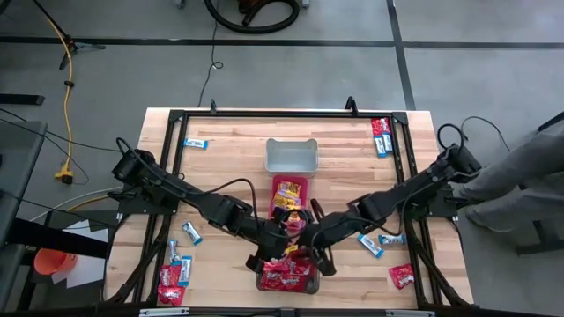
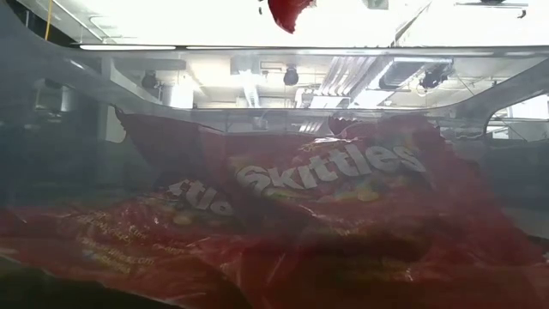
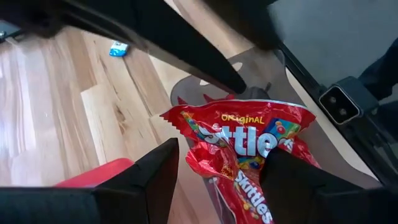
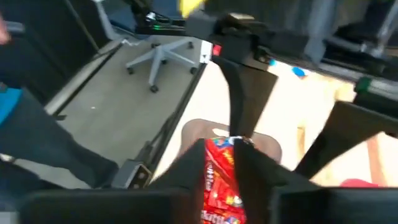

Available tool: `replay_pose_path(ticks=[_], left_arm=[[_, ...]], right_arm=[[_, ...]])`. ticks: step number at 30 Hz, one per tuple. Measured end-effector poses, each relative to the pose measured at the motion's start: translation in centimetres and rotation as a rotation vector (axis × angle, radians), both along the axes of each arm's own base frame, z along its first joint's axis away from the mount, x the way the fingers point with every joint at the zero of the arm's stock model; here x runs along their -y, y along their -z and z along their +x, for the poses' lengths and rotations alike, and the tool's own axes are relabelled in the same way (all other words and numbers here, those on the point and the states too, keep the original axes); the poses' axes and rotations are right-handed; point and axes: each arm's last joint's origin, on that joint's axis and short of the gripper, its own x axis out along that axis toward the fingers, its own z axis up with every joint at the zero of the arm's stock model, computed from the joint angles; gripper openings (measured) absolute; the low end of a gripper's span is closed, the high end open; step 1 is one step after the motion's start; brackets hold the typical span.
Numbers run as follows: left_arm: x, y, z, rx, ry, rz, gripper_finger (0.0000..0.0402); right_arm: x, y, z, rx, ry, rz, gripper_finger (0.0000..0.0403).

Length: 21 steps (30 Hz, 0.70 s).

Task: Sort candy
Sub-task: Put the red candy into the black bin

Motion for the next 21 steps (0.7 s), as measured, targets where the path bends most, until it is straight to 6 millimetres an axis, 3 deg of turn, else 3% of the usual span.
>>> replay_pose_path(ticks=[3,21], left_arm=[[0.0,0.0,0.0,-0.001,-0.012,-0.007,0.0193],[0.0,0.2,-0.2,-0.035,-0.006,-0.016,0.0193]], right_arm=[[0.0,0.2,0.1,0.008,0.035,-0.014,0.0011],[-0.7,2.4,1.5,0.001,0.07,-0.001,0.0001]])
